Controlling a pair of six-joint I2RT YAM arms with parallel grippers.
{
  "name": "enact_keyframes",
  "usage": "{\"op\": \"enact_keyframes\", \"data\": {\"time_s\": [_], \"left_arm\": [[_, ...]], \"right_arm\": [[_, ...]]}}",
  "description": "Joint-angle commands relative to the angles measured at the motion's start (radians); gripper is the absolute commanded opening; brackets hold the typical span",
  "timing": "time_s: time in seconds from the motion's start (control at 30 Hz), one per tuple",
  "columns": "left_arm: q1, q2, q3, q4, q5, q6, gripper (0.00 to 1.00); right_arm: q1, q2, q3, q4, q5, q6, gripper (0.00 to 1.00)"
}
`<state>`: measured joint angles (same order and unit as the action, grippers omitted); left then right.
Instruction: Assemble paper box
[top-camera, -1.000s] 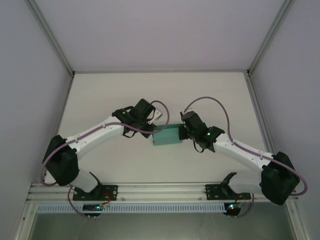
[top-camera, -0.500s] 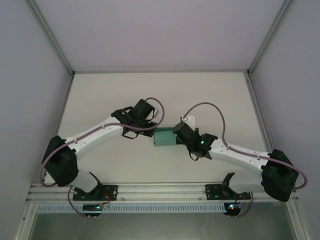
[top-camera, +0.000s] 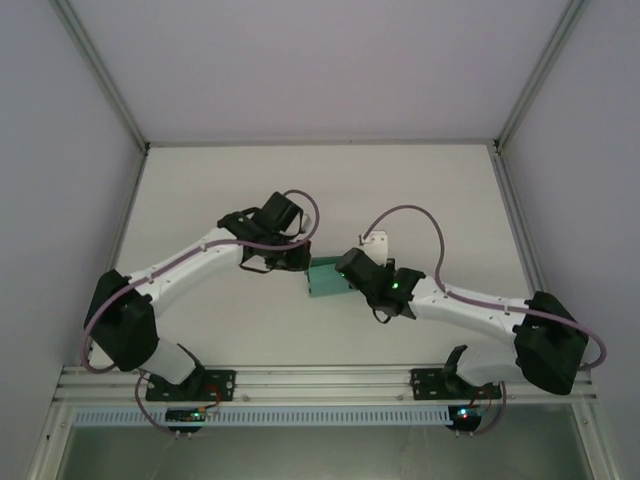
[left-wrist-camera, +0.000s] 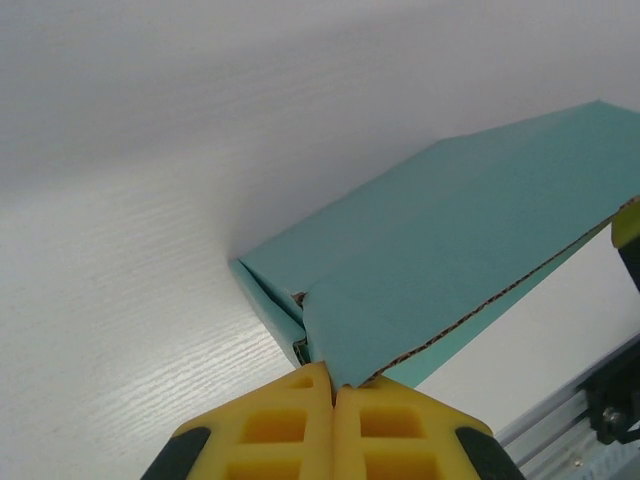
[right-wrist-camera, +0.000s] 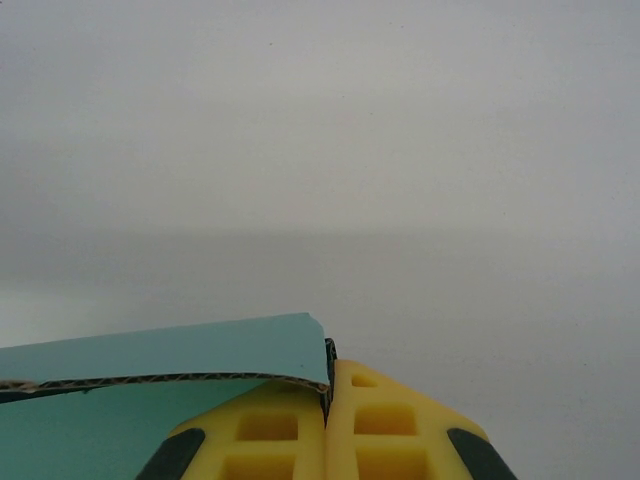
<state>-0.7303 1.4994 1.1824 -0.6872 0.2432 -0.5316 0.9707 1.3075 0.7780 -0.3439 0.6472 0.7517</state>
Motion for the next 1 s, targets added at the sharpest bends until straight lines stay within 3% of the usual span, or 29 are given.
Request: {"op": "enact_keyframes", "data": {"time_s": [0.0, 0.27, 0.6, 0.83, 0.97], "left_arm": [[-0.002, 0.021, 0.020, -0.078, 0.015, -0.052, 0.00], [-0.092, 0.015, -0.091, -0.003, -0.226, -0.172, 0.00], [-0.183, 0.019, -0.220, 0.077, -0.296, -0.293, 0.00], [-0.243, 0.018, -0.325, 0.151, -0.360, -0.323, 0.00], [-0.259, 0.007, -0.337, 0.154, -0.403, -0.334, 0.00]], "right_arm": [[0.011, 0.061, -0.024, -0.166, -0.041, 0.056, 0.00], [0.044, 0.072, -0.018, -0.178, 0.022, 0.115, 0.00], [0.095, 0.022, -0.076, -0.139, 0.099, 0.180, 0.00], [0.086, -0.097, -0.229, 0.116, -0.031, 0.016, 0.13], [0.038, -0.212, -0.265, 0.169, -0.140, -0.095, 0.34]]}}
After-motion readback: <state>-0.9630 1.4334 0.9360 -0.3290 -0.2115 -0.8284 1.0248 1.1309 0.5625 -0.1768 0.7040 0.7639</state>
